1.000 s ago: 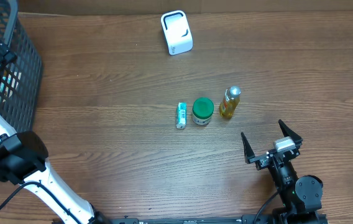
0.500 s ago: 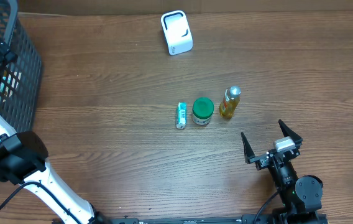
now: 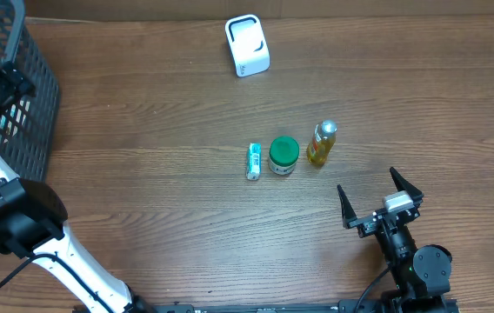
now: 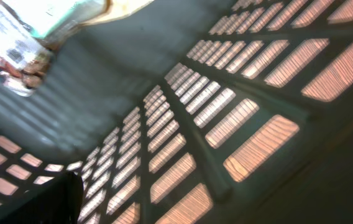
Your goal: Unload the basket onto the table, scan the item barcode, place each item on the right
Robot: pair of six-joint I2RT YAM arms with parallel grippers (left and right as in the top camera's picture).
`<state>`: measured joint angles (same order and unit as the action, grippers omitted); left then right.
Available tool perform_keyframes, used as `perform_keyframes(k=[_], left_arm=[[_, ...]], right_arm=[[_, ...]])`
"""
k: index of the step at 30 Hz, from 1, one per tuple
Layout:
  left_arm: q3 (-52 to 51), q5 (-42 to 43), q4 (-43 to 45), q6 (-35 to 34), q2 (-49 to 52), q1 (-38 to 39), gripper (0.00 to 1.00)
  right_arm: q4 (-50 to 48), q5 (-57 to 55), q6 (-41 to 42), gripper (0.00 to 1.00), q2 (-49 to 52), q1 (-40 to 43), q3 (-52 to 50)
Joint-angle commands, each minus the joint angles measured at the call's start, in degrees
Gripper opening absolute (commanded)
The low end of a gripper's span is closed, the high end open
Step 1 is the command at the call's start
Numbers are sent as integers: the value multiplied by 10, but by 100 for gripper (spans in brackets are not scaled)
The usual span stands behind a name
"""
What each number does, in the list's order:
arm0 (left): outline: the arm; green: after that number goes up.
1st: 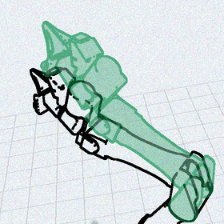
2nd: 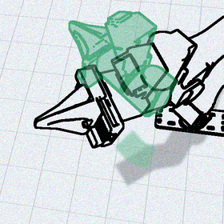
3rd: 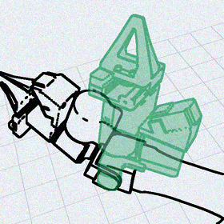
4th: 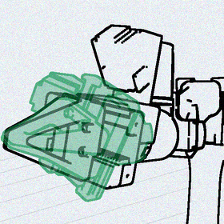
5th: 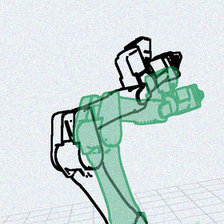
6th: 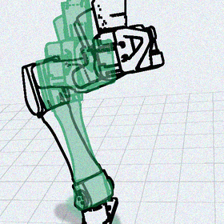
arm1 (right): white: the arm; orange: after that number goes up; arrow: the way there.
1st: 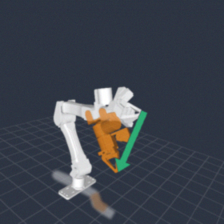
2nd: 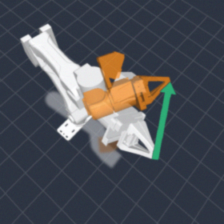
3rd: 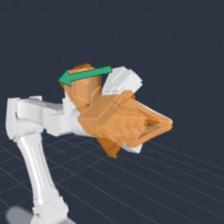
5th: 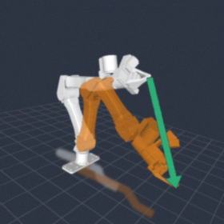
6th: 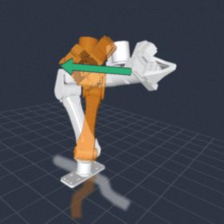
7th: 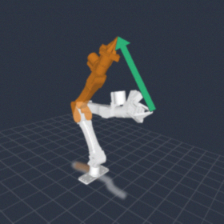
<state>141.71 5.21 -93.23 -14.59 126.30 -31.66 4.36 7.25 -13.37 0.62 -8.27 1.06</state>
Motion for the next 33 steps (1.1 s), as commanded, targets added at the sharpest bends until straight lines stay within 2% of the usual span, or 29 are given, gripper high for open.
perform_keyframes(k=[1,12,18,27,33], left_arm=[[-31,4,16,9,-19,-5,100],[-76,-3,50,9,-19,-5,100],[-77,-59,50,9,-19,-5,100],[-83,-75,66,9,-19,0,100],[-81,34,70,42,-20,1,100]], right_arm=[[-2,1,0,100,-4,-1,-6],[-2,1,0,100,-4,-1,-6],[-2,1,0,100,-4,-1,-6],[-2,1,0,100,-4,-1,-6],[-2,1,0,100,-4,-1,-6]])
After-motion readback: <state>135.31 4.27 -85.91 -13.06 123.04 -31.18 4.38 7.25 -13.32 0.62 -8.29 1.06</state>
